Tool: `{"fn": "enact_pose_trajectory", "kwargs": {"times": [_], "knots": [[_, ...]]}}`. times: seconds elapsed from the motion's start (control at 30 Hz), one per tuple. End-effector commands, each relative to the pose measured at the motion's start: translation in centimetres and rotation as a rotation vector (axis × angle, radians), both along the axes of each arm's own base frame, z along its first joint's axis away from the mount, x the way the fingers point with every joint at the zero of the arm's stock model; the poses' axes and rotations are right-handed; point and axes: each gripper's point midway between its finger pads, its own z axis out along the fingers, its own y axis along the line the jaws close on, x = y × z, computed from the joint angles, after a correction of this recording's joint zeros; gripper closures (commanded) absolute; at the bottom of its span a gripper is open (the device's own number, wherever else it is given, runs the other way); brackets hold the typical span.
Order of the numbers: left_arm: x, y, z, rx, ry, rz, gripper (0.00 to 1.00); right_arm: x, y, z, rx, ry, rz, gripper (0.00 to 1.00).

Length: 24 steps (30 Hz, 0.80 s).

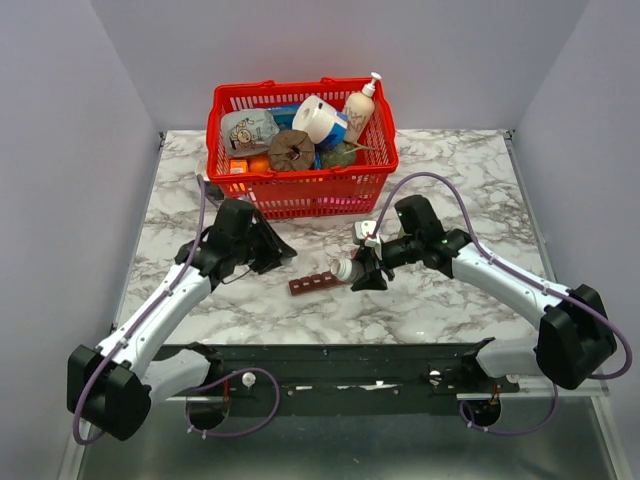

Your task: Sort the pills into containers

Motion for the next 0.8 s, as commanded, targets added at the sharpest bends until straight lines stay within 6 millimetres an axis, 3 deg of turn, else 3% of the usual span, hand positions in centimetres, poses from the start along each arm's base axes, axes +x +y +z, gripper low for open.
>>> {"fn": "enact_pose_trajectory", "kwargs": {"times": [0.0,0.17,0.27,0.33,0.37,0.4,0.43,0.5,0.6,0.77], "knots": [[-0.7,8.9,-8.4,0.535,0.134,0.067,1.0,0.5,0.2,0.4,0.011,-0.024,-0.01,0.96],[1.3,11.2,-11.4,0.714,0.167,0.108,1.0,0.6,0.2,0.4,0.01,-0.027,-0.01,0.96],[2.8,12.5,-12.2,0.801,0.154,0.144,0.93,0.5,0.2,0.5,0.009,-0.027,-0.012,0.96],[3.4,12.8,-12.4,0.828,0.152,0.154,0.79,0.5,0.1,0.6,0.011,-0.036,-0.012,0.96],[3.6,12.8,-12.9,0.838,0.161,0.151,0.68,0.6,0.1,0.6,0.011,-0.04,-0.014,0.96],[3.5,12.9,-13.3,0.843,0.17,0.15,0.5,0.5,0.1,0.6,0.008,-0.039,-0.013,0.96],[3.4,13.0,-13.6,0.848,0.175,0.148,0.44,0.6,0.1,0.7,0.01,-0.042,-0.015,0.96],[3.2,13.1,-14.5,0.855,0.195,0.142,0.36,0.5,0.1,0.7,0.012,-0.039,-0.011,0.96],[2.9,13.3,-15.1,0.848,0.215,0.144,0.33,0.5,0.1,0.8,0.014,-0.041,-0.008,0.96],[3.4,12.3,-12.7,0.775,0.131,0.119,0.22,0.1,0.2,0.9,0.025,-0.029,0.009,0.95]]}}
